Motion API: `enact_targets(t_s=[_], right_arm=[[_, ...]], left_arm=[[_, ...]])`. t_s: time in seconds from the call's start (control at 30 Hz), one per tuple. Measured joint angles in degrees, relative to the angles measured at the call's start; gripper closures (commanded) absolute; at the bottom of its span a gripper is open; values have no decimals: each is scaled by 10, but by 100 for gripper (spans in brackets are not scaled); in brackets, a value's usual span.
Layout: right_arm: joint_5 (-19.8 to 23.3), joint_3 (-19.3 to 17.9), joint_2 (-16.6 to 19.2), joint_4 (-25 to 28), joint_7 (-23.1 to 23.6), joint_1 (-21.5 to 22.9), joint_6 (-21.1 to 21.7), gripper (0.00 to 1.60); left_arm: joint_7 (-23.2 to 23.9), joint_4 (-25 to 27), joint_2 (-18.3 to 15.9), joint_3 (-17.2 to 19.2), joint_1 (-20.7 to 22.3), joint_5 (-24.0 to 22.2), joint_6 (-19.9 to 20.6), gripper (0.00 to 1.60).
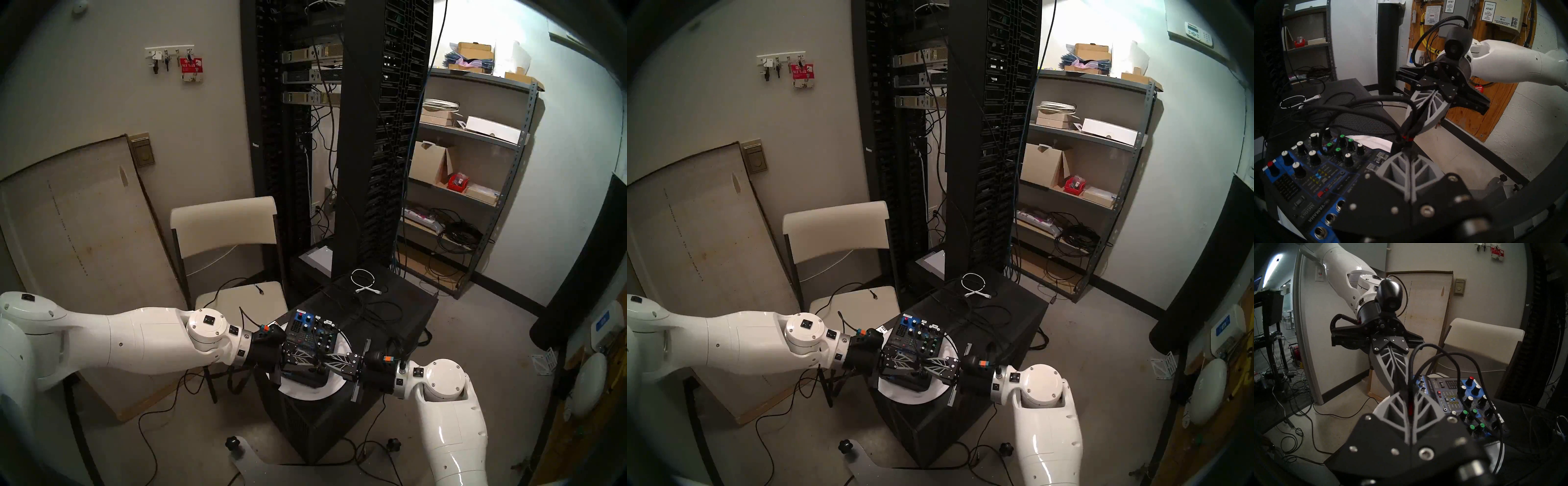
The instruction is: Insert aux cable
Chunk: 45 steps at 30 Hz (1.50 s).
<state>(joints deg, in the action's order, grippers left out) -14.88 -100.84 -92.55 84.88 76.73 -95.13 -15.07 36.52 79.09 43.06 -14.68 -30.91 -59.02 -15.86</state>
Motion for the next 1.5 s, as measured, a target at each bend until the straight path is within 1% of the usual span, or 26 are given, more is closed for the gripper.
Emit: enact_targets(t_s=[0.17, 0.2, 0.23, 0.27, 0.37, 0.4, 0.73, 0.77, 0.83, 0.97, 1.03, 1.23, 1.37, 1.5], right_arm=[[1, 0, 1, 0, 1, 0, 1, 160], [1, 0, 2, 0, 1, 0, 2, 154], [2, 0, 2, 0, 2, 0, 3, 142], [2, 0, 3, 0, 2, 0, 4, 118], [3, 0, 4, 1, 3, 0, 7, 92], [3, 0, 4, 1, 4, 0, 8, 88], [4, 1, 7, 5, 12, -2, 15, 83], [4, 1, 7, 7, 13, -3, 16, 81], [4, 1, 7, 9, 14, -3, 17, 55], [4, 1, 8, 14, 20, -7, 20, 38], [6, 0, 8, 16, 23, -9, 22, 26], [9, -10, 9, 19, 26, -14, 27, 29], [9, -18, 9, 21, 27, -16, 29, 34], [9, -24, 8, 25, 28, -15, 31, 33]], left_arm=[[-1, 1, -1, 0, 0, 0, 0, 160], [-1, 1, -1, 0, 0, 0, 0, 160], [-1, 2, -2, 0, 1, 0, 0, 160], [-1, 2, -2, 0, 1, 0, 0, 160], [-1, 4, -4, 0, 2, 0, 0, 160], [0, 5, -5, 0, 2, 0, 0, 160], [10, 22, -21, 8, 12, -5, -1, 160], [11, 25, -23, 9, 13, -6, -2, 160], [13, 28, -26, 11, 15, -8, -2, 160], [15, 34, -33, 15, 19, -11, -3, 160], [15, 35, -35, 16, 19, -11, -3, 160], [16, 35, -41, 18, 20, -14, -6, 160], [14, 34, -45, 21, 21, -16, -6, 160], [11, 32, -47, 24, 23, -18, -7, 160]])
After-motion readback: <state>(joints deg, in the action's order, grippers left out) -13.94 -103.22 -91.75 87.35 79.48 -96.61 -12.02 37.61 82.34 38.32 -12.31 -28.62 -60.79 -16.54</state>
